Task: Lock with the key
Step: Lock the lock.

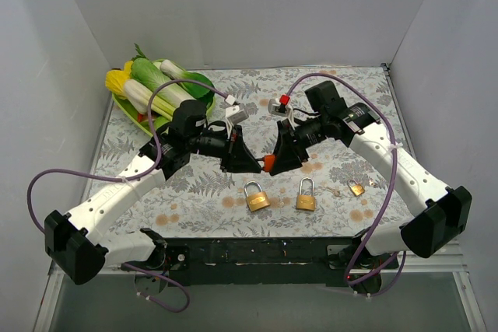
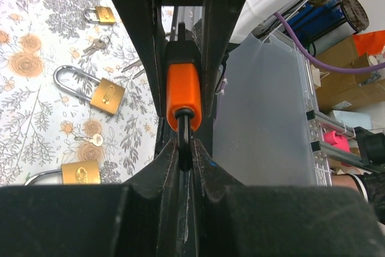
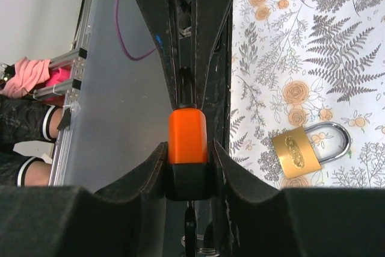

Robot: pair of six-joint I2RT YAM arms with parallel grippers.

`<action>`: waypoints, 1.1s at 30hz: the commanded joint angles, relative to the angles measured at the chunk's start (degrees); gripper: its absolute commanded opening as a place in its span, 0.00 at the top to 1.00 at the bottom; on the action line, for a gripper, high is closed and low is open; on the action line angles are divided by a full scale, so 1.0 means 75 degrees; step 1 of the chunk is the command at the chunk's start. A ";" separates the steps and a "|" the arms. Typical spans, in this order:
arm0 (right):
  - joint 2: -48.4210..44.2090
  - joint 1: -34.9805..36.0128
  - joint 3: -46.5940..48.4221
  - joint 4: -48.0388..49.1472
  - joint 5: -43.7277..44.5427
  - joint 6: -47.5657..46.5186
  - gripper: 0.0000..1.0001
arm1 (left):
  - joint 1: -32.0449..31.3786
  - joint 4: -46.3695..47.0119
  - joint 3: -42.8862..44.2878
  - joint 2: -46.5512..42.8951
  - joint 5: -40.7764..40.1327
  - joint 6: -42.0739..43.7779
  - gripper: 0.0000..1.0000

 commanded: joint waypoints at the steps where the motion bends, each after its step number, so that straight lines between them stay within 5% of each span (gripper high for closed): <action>1: 0.0130 0.0576 0.0716 0.2844 -0.1098 0.0485 0.99 | -0.0855 0.0590 -0.0037 0.0336 0.0137 0.0230 1.00; 10: 0.0084 0.0565 0.0740 0.1570 -0.0466 -0.0661 0.99 | -0.0691 -0.0134 0.0348 0.0219 -0.0366 0.0358 1.00; 19: -0.0010 0.0097 0.0494 0.1040 -0.0160 -0.0933 0.99 | 0.1042 -0.1083 0.0993 0.0102 0.0043 0.1048 1.00; 33: 0.0049 -0.0244 0.0517 0.0452 0.0120 -0.1379 0.99 | 0.1184 -0.2586 0.2095 0.0395 -0.0531 0.3042 1.00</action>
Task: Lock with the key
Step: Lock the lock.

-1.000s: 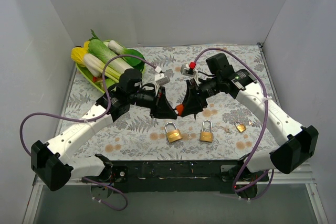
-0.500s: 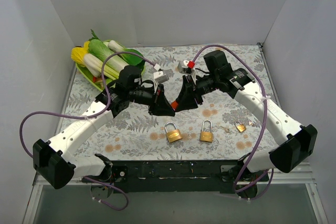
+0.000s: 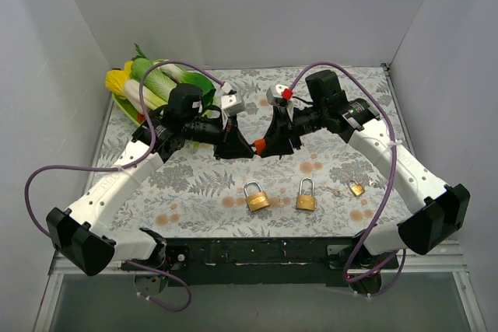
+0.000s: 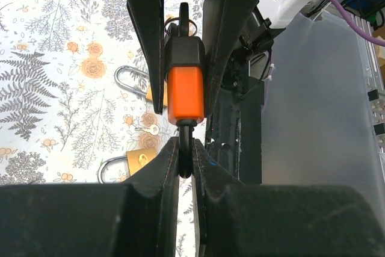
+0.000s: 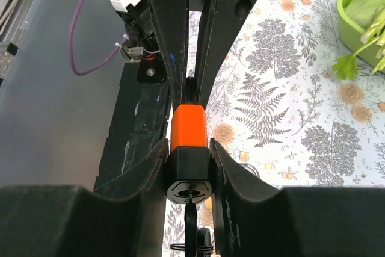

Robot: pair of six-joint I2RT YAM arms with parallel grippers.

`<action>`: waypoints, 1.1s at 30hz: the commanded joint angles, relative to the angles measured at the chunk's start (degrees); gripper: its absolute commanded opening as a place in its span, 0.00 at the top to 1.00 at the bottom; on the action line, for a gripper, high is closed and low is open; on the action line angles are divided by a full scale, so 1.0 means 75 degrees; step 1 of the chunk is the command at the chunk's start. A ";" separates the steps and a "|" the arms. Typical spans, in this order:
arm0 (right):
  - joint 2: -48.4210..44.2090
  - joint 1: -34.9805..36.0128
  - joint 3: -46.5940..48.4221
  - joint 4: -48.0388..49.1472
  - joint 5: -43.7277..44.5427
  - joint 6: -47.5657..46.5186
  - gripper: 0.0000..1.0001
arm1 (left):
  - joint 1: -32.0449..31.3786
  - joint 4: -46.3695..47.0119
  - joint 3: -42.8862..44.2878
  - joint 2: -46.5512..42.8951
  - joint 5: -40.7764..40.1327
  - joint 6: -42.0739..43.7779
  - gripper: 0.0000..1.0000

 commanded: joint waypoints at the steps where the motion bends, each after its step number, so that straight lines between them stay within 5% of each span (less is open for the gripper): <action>1: -0.0112 -0.0139 0.0100 -0.0835 -0.0042 -0.0327 0.99 | 0.0395 -0.0205 0.0565 -0.0089 -0.0504 0.0518 1.00; 6: -0.0135 -0.0139 -0.0004 -0.0589 0.0332 -0.0257 0.99 | 0.0453 -0.0123 0.0952 0.0110 -0.1312 0.0100 0.98; 10: -0.0439 -0.0373 -0.0730 0.1013 0.0801 0.0889 0.99 | 0.1002 0.0414 0.0976 0.0157 -0.1468 -0.1470 0.48; 11: -0.0660 -0.0524 -0.0906 0.1446 0.0941 0.1217 0.99 | 0.1410 0.0590 0.0906 0.0111 -0.1118 -0.1857 0.27; 14: -0.1037 -0.0724 -0.1504 0.3204 0.1737 0.2366 0.99 | 0.2034 0.1271 0.0578 0.0005 -0.0694 -0.3614 0.05; 18: -0.1447 -0.0737 -0.2148 0.5648 0.2895 0.3839 0.99 | 0.2211 0.1750 0.0123 0.0251 -0.0263 -0.5641 0.02; 23: -0.1553 -0.0468 -0.2618 0.6945 0.4244 0.4595 0.99 | 0.2223 0.5005 -0.1412 -0.0018 -0.0024 -0.9456 0.02; 33: -0.1202 0.0575 -0.2455 0.7708 0.6871 0.4420 0.99 | 0.1684 0.6733 -0.1778 0.0391 -0.1606 -1.1188 0.02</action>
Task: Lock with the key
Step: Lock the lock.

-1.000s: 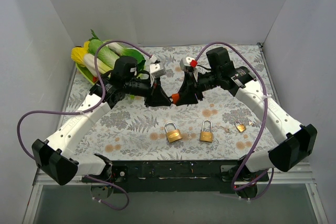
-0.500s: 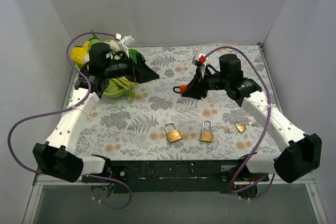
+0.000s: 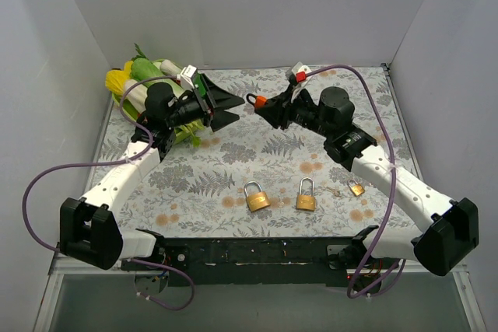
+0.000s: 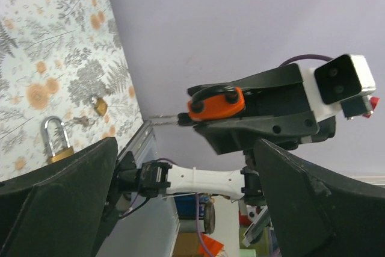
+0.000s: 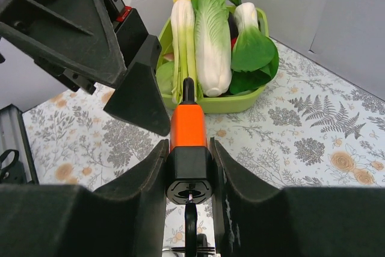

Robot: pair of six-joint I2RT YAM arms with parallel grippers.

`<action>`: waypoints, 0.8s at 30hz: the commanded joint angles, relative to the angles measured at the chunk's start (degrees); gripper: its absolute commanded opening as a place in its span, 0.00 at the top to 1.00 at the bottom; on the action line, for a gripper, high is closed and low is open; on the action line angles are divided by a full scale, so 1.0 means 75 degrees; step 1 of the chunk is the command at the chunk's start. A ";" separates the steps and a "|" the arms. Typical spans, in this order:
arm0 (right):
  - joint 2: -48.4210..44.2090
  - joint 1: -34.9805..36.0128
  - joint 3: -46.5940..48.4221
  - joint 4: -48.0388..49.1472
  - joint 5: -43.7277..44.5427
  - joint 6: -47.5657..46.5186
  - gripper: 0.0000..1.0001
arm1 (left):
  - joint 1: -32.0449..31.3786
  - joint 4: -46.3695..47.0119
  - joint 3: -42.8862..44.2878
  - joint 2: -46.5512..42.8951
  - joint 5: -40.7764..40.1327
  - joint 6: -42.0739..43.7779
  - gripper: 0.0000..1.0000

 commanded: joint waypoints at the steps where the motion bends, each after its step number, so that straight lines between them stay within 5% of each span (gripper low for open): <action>1: 0.0107 0.0360 0.0247 0.1079 0.1352 -0.0001 0.99 | -0.0379 0.1024 0.0212 0.0045 -0.0712 -0.1093 0.02; 8: 0.0177 0.0782 0.0177 0.1395 0.1785 -0.0107 0.99 | -0.0685 0.0883 0.0247 0.0384 -0.1252 -0.1668 0.02; 16: 0.0353 0.1110 0.0153 0.1630 0.2138 -0.0177 0.99 | -0.0779 0.0661 0.0540 0.0619 -0.1346 -0.1855 0.23; 24: 0.0529 0.1345 0.0189 0.1805 0.2524 -0.0365 0.99 | -0.0907 0.0532 0.0751 0.0725 -0.1322 -0.1984 0.33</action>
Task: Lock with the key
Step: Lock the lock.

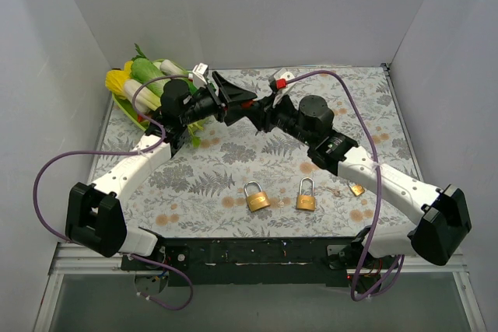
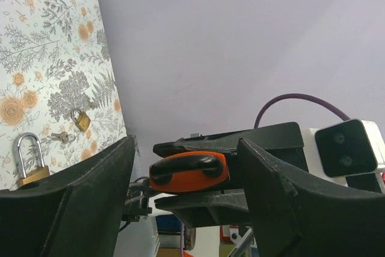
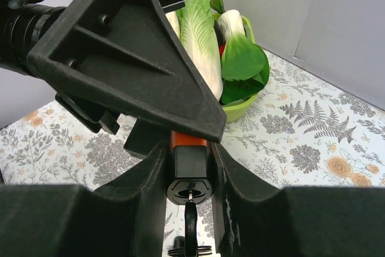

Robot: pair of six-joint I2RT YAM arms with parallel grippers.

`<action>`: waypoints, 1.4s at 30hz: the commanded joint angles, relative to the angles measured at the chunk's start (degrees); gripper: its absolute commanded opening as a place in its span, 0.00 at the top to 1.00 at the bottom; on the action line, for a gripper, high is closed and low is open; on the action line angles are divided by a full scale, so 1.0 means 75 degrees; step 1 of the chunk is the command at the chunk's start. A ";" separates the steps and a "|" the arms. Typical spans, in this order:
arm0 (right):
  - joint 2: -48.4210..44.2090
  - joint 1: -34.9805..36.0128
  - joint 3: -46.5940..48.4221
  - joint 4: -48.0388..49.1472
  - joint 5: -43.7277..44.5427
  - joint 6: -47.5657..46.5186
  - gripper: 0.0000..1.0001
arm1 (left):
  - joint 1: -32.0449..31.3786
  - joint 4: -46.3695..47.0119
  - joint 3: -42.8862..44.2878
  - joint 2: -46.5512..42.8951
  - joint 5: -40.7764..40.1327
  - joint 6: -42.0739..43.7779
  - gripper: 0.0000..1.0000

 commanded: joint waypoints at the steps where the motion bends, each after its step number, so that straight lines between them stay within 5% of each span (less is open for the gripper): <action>1: -0.0037 0.0133 0.0194 0.1027 0.0420 -0.0164 0.99 | -0.0091 -0.0142 0.0320 0.0011 -0.0116 -0.1043 0.39; 5: 0.0010 0.0273 0.0194 0.1039 0.1016 -0.0257 0.99 | -0.0091 -0.0200 0.0343 -0.0024 -0.0116 -0.1078 0.46; 11: 0.0069 0.0449 0.0241 0.1039 0.1650 -0.0339 0.99 | -0.0103 -0.0329 0.0273 -0.0107 -0.0139 -0.1125 0.36; 14: 0.0081 0.0531 0.0229 0.1027 0.1733 -0.0340 0.99 | -0.0103 -0.0329 0.0273 -0.0083 -0.0139 -0.1137 0.47; 18: 0.0092 0.0590 0.0194 0.1015 0.1675 -0.0340 0.99 | -0.0091 -0.0294 0.0250 -0.0083 -0.0151 -0.1126 0.81; 19: 0.0092 0.0590 0.0206 0.0899 0.1617 -0.0305 0.99 | -0.0091 -0.0329 0.0238 -0.0083 -0.0186 -0.1102 0.97; 20: 0.0092 0.0590 0.0241 0.0759 0.1558 -0.0200 0.96 | -0.0068 -0.0364 0.0238 -0.0106 -0.0175 -0.1102 1.00; 24: -0.0094 0.0578 0.0522 -0.0295 0.1312 -0.0303 0.55 | 0.0177 -0.0715 0.0168 -0.0200 -0.0139 -0.0904 1.00; 29: -0.0458 0.0333 0.0674 -0.1630 0.0528 -0.0573 0.27 | 0.0377 -0.0809 0.0074 -0.0341 -0.0116 -0.0704 1.00; 34: -0.0564 -0.0019 0.1072 -0.3084 -0.0540 -0.0878 0.29 | 0.0377 -0.1056 0.0015 -0.0423 -0.0151 -0.0563 1.00; 42: -0.0284 -0.0488 0.1366 -0.3402 -0.1266 -0.0879 0.40 | 0.0354 -0.1067 -0.0125 -0.0540 -0.0104 -0.0399 1.00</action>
